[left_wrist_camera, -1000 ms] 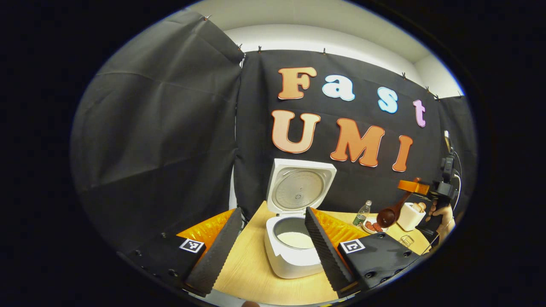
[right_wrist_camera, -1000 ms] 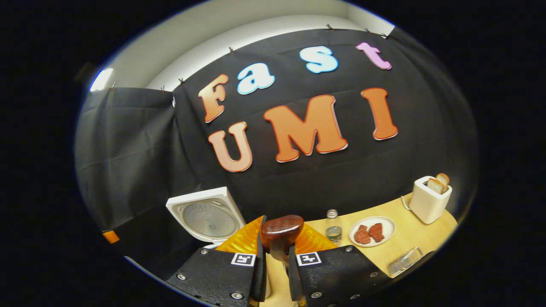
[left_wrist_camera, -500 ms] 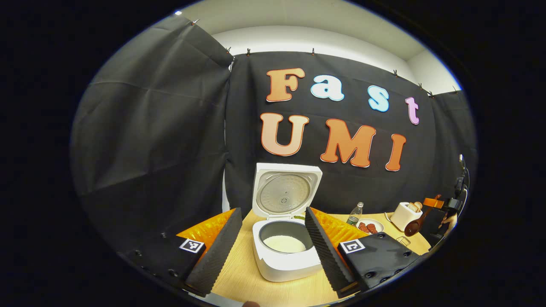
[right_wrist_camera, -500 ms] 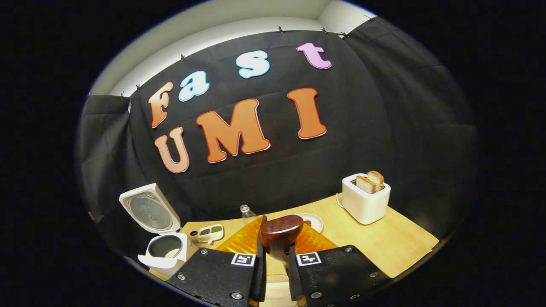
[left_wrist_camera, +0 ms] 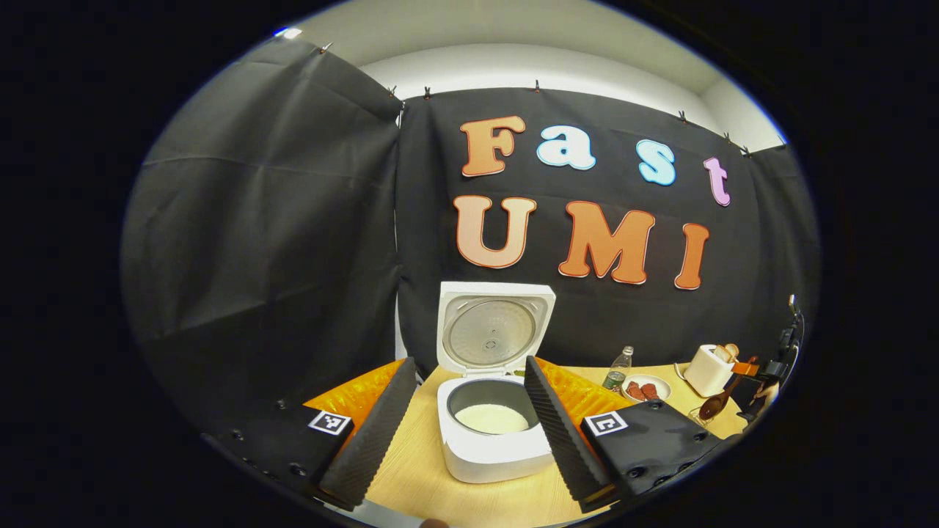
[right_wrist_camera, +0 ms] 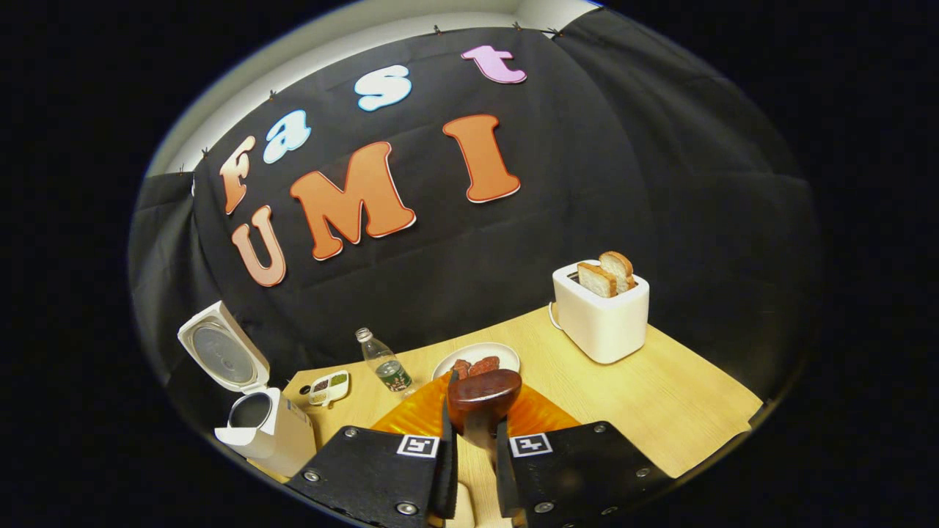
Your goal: Close the left gripper, press the button to open the rice cooker; take a wooden spoon from the chopstick holder with the right hand, scoop a spoonful of rice and pour it into the rice cooker, then put the wooden spoon back into the chopstick holder.
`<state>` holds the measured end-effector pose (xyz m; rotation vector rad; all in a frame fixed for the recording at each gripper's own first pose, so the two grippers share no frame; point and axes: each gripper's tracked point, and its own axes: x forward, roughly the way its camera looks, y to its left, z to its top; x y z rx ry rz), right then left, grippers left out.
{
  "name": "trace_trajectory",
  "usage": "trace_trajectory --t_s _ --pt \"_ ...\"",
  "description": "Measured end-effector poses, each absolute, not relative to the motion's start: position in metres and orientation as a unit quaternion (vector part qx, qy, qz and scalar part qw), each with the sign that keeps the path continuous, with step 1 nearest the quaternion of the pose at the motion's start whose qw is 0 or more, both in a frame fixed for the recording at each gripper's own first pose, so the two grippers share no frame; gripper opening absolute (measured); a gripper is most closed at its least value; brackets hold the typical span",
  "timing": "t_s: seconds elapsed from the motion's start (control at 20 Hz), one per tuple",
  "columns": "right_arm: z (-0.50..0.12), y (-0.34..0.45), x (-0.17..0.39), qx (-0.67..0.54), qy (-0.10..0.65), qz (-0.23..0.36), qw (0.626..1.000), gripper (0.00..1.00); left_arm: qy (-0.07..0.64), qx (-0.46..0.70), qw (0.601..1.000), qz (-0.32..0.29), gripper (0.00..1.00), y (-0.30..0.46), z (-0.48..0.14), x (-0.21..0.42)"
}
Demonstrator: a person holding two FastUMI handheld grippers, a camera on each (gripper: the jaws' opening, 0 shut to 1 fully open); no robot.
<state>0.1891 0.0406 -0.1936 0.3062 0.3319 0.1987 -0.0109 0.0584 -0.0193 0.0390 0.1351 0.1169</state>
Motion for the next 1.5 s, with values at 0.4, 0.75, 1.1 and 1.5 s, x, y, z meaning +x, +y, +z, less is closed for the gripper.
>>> trace_trajectory --t_s 0.4,0.75,1.1,1.5 --pt "-0.249 0.041 0.211 0.196 0.209 0.101 0.953 0.21 0.071 0.033 0.994 0.08 0.98 0.048 -0.023 -0.016" --pt "-0.287 0.033 0.207 0.215 0.246 0.098 0.94 0.21 0.077 0.018 0.994 0.071 1.0 0.036 -0.029 -0.006" --pt "-0.294 -0.008 0.204 0.232 0.253 0.048 0.938 0.4 0.075 0.019 0.996 0.049 1.0 0.021 -0.027 0.008" --pt "-0.229 -0.057 0.178 0.147 0.185 -0.027 0.971 0.95 0.064 -0.004 0.998 0.02 1.0 0.011 -0.006 0.032"
